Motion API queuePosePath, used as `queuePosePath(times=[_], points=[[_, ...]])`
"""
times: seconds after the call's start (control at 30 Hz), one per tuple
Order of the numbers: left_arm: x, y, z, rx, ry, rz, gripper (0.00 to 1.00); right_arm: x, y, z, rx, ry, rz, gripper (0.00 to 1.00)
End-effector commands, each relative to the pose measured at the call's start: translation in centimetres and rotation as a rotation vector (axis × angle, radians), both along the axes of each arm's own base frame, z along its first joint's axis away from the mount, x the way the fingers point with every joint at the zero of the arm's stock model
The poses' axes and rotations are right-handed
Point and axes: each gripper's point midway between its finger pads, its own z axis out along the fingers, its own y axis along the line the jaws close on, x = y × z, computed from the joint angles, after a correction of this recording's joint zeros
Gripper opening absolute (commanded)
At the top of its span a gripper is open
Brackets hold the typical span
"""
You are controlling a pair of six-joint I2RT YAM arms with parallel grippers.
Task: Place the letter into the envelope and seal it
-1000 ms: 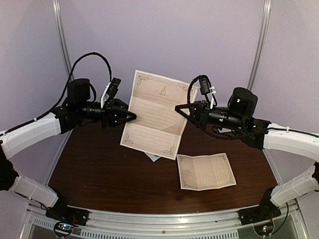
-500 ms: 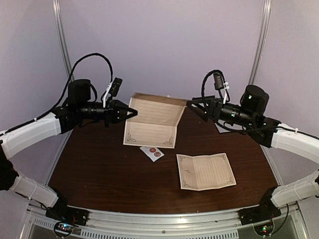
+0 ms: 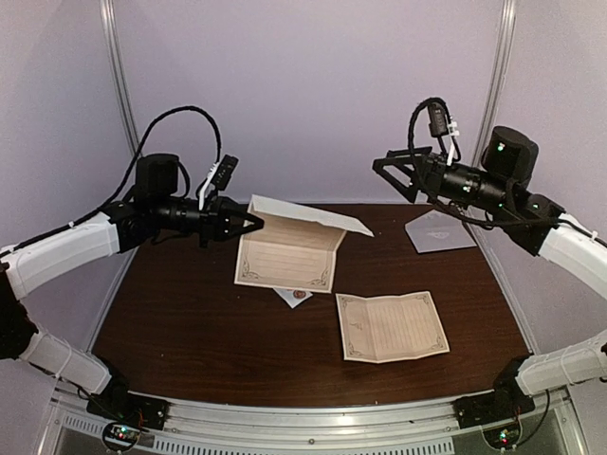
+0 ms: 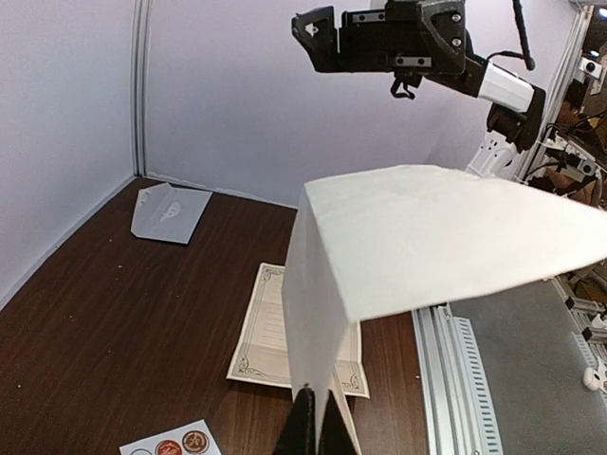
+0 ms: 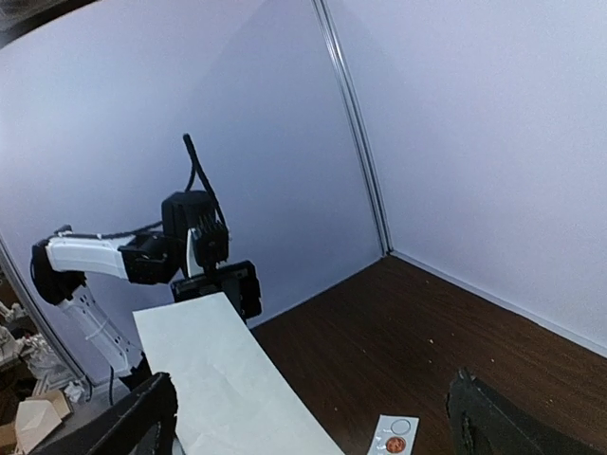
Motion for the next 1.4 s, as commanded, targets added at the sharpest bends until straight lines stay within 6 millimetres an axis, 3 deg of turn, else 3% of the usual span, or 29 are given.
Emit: queuePosePath(times=[0.0, 0.27, 0.37, 0.47, 0.63, 0.87, 1.03, 1.33, 1.37], points=[[-1.1, -0.7, 0.8, -0.002, -0.033, -0.075, 0.00, 1.2, 2.2, -4.7, -0.263, 0.067, -0.040, 1.00], [-2.6, -1.7, -0.1, 0.013, -0.010, -0.175, 0.00, -1.3, 8.1, -9.7, -0.476, 0.131, 0.163, 0.95], [-3.0, -1.8, -0.3, 0.012, 0.002, -0.204, 0.00, -1.7, 9.5, -12.0, -0.542, 0.177, 0.209, 0.83], [-3.1, -1.9, -0.4, 0.016, 0.007, -0.214, 0.00, -2.2, 10.2, -12.8, -0.554, 0.201, 0.252, 0.70], [-3.2, -2.0, -0.5, 0.019, 0.015, -0.219, 0.00, -2.9, 10.9, -13.1, -0.561, 0.179, 0.291, 0.56], [-3.6, -2.1, -0.8, 0.024, 0.027, -0.245, 0.00, -3.6, 11.5, -12.2, -0.528, 0.157, 0.346, 0.53], [-4.0, -2.4, -1.1, 0.036, 0.038, -0.268, 0.00, -4.3, 11.8, -11.6, -0.525, 0.146, 0.401, 0.43], [-4.1, -2.4, -1.0, 0.037, 0.033, -0.271, 0.00, -5.1, 11.9, -12.3, -0.536, 0.164, 0.444, 0.01], [-4.1, -2.4, -1.0, 0.037, 0.032, -0.271, 0.00, -5.0, 11.8, -12.3, -0.535, 0.165, 0.439, 0.00]])
